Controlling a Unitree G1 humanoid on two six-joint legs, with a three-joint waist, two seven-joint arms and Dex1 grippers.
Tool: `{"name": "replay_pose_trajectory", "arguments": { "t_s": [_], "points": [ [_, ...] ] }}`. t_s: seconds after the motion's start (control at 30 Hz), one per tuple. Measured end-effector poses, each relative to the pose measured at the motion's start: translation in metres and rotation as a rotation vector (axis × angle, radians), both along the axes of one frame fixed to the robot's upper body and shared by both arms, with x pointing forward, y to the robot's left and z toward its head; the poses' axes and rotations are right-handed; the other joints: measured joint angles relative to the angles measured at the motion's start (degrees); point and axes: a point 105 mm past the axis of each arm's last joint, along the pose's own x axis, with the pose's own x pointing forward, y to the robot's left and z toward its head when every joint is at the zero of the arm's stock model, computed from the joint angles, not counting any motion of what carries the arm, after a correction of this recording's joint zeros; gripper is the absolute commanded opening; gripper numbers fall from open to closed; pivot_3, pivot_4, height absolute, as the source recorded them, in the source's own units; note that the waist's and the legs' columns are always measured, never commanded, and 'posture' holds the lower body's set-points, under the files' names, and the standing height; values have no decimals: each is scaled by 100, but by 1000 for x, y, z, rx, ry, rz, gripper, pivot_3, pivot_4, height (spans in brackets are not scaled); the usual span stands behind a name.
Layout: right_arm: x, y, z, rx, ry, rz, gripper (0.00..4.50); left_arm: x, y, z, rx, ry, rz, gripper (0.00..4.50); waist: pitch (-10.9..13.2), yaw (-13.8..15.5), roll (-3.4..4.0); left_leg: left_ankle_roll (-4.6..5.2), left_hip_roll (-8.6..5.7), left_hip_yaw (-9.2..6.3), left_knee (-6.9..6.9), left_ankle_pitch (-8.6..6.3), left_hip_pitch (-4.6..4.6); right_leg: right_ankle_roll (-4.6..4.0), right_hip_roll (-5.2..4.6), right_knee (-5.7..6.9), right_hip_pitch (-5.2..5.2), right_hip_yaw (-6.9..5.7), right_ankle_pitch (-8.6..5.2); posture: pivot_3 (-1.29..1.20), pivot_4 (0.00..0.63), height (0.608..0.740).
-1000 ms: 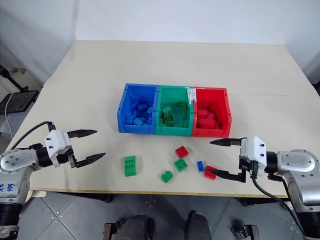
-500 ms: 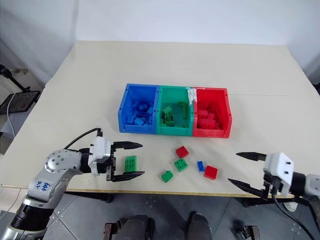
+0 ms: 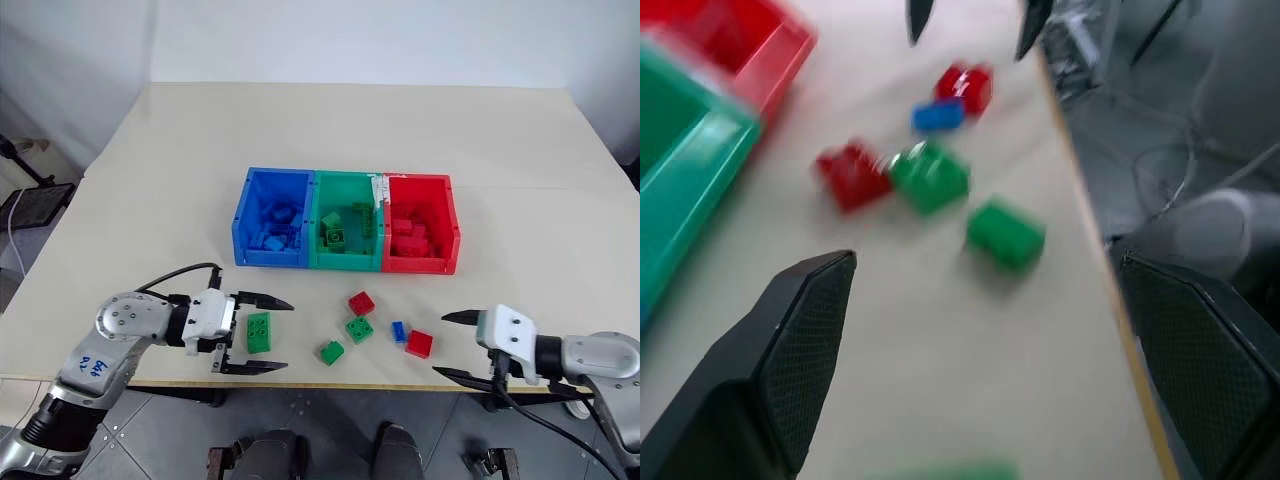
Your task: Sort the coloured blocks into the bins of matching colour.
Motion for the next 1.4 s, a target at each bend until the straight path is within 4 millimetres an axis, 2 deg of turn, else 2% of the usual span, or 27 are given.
{"name": "replay_pose_trajectory", "arguments": {
  "t_s": [0.03,0.13,0.37,0.4,0.6,0.7,0.8,0.87,0.93,1.0,1.07,1.13,1.3,1.4],
  "points": [
    [2,2,-2,-9,4,8,4500,1,4,1,7,-8,15,4486,0,5,0,0,-1,0,0,0,0,0,0,-3,0,0,0,0,150,740],
    [5,6,-12,-43,31,20,3879,-4,11,1,27,-10,29,4500,0,-8,0,1,0,1,-2,-3,0,0,0,-4,0,-2,0,0,150,740],
    [8,19,-19,-17,25,46,1609,-7,8,3,22,-27,25,4500,-4,-38,-6,-2,9,4,-2,-5,9,-2,9,2,3,0,1,0,150,740],
    [8,20,-19,-12,21,42,1455,-7,8,3,19,-30,28,4500,-4,-48,-6,-3,10,6,-2,-5,10,-3,10,3,3,2,2,0,150,740],
    [12,11,-15,4,11,-4,1465,0,11,10,-25,-66,90,4500,-4,-37,-6,-3,10,10,-1,-6,10,-3,10,2,3,7,2,0,150,740],
    [22,5,0,75,-14,-68,1465,5,14,13,-83,-68,150,4500,-3,-28,-6,-3,9,9,0,-6,9,-3,9,3,2,6,2,0,150,740],
    [67,23,62,314,-162,-156,1465,19,26,25,-215,-100,306,4500,4,-158,0,-7,18,17,0,-3,10,-12,16,-2,-2,15,7,0,150,740],
    [84,26,93,374,-242,-190,1465,24,37,32,-248,-130,384,4500,2,-167,1,-19,27,0,-2,-8,14,-12,23,23,-7,1,7,0,150,740],
    [100,26,105,385,-283,-230,1465,26,49,31,-257,-132,460,4500,1,-162,0,-23,28,-7,-3,-16,11,-11,25,33,-14,-6,7,0,150,740],
    [122,27,106,368,-289,-287,1465,26,57,29,-260,-120,517,4500,2,-164,0,-20,23,-1,-3,-18,-1,-11,21,32,-27,-5,7,0,150,740],
    [138,28,100,344,-282,-330,2209,26,61,27,-258,-113,542,4500,2,-149,-1,-20,22,2,-3,-19,-8,-10,21,34,-37,-6,8,0,150,740],
    [146,28,98,336,-290,-352,2776,24,61,27,-250,-112,541,4500,2,-147,-1,-19,22,3,-3,-19,-17,-10,21,36,-49,-6,7,0,150,740],
    [145,29,98,332,-314,-334,4395,16,63,26,-203,-119,522,4500,2,-185,0,-20,27,20,-3,-18,-35,-10,22,55,-85,-1,7,0,150,740],
    [133,27,92,344,-323,-294,4457,15,65,26,-191,-116,521,4500,2,-169,0,-20,27,25,-2,-18,-35,-10,22,58,-85,1,7,0,150,740]
  ]
}}
